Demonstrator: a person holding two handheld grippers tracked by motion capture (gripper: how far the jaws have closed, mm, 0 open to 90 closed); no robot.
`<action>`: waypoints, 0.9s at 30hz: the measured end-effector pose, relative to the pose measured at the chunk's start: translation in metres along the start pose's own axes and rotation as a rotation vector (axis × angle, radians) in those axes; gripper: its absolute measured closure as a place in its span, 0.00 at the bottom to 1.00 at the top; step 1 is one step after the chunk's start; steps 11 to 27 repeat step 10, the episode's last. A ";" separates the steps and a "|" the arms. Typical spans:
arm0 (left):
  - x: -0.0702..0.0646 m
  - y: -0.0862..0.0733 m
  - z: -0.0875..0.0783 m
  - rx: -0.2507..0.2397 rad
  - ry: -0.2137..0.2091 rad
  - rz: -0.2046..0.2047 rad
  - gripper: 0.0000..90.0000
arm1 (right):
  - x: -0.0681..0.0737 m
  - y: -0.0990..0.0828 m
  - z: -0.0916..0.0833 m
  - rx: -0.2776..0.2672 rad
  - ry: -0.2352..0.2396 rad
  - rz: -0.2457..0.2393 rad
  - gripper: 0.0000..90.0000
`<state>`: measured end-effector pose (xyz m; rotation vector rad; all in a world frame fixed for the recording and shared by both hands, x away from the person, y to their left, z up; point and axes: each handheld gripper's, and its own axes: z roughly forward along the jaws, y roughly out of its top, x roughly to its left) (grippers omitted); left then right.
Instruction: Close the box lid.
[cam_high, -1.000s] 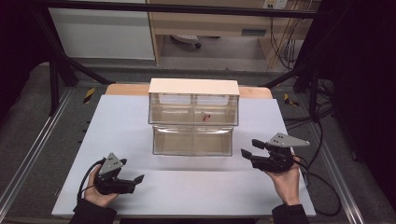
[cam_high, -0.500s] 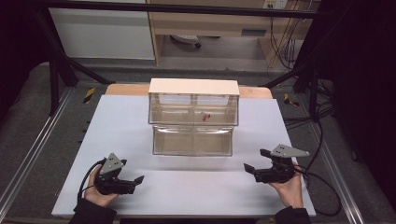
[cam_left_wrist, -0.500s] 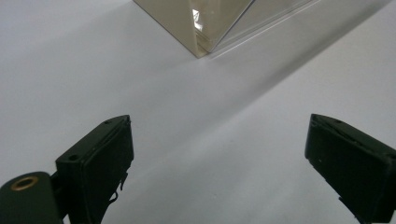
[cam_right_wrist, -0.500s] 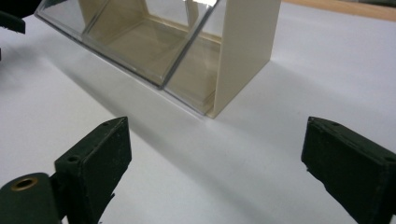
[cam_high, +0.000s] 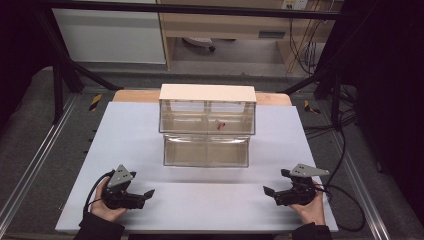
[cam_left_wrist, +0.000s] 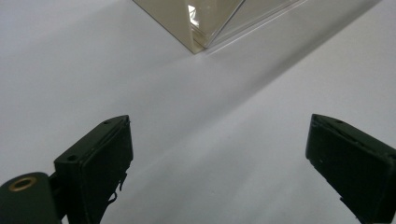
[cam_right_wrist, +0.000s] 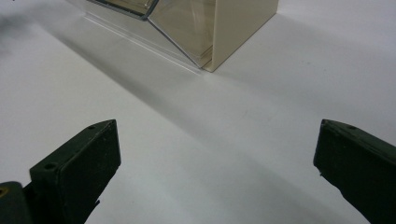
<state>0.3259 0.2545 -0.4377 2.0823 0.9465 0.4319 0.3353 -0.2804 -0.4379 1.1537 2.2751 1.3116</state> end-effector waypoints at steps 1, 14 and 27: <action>0.000 0.000 0.000 0.000 -0.001 0.000 0.08 | 0.000 -0.001 0.000 0.005 0.000 0.003 0.01; 0.000 0.000 0.000 0.000 -0.010 0.004 0.08 | 0.000 -0.004 -0.001 0.025 0.002 0.004 0.01; 0.000 0.000 0.000 0.000 -0.010 0.004 0.08 | 0.000 -0.004 -0.001 0.025 0.002 0.004 0.01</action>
